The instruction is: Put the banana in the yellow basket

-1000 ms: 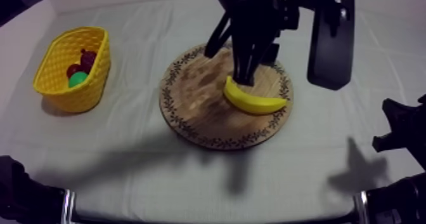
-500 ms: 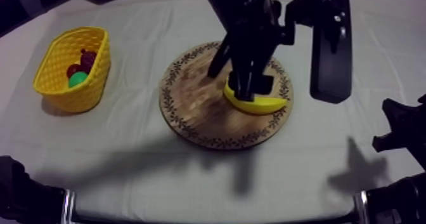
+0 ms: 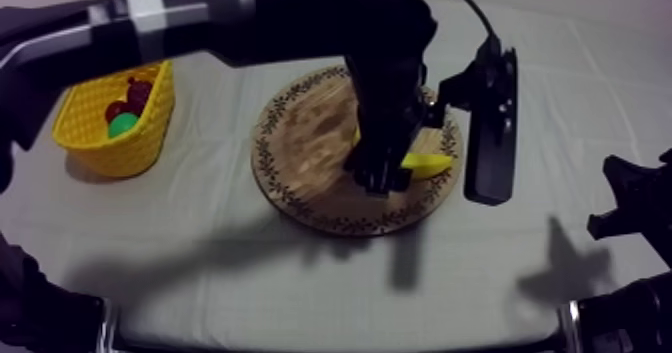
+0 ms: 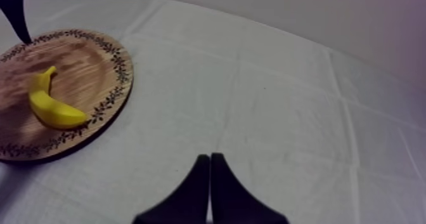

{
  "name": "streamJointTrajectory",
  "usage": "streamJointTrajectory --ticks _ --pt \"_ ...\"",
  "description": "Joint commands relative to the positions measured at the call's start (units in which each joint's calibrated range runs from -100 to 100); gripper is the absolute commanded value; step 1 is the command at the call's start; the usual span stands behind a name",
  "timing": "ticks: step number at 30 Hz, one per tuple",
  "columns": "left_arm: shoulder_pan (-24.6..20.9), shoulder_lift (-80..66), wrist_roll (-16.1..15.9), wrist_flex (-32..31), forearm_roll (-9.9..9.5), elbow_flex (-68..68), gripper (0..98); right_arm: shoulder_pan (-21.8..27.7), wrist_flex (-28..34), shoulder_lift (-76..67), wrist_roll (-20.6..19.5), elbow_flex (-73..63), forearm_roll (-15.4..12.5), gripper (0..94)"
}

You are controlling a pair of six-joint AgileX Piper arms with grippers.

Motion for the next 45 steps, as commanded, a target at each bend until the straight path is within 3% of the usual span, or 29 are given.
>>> streamJointTrajectory --ticks 1,15,24,27,39,45 --pt "-0.13 2.06 -0.11 -0.45 0.14 -0.49 87.6 -0.03 -0.01 0.0 0.01 0.01 0.01 0.3" --pt "-1.75 13.24 -1.68 0.23 -0.49 -8.58 89.2 -0.03 -0.01 0.0 0.01 0.01 0.01 0.3" --pt "-2.29 18.14 -2.43 0.9 -0.7 -12.71 83.8 -0.03 -0.01 0.0 0.01 0.01 0.01 0.3" --pt "-2.32 18.93 -2.25 1.01 -0.69 -13.71 76.3 -0.03 -0.01 0.0 0.01 0.01 0.01 0.3" --pt "-2.31 19.91 -1.0 1.29 -0.9 -14.72 30.6 -0.03 -0.01 0.0 0.01 0.01 0.01 0.3" --pt "-1.99 19.81 -0.68 1.1 -1.28 -14.22 21.3 -0.03 -0.01 0.0 0.01 0.01 0.01 0.3"
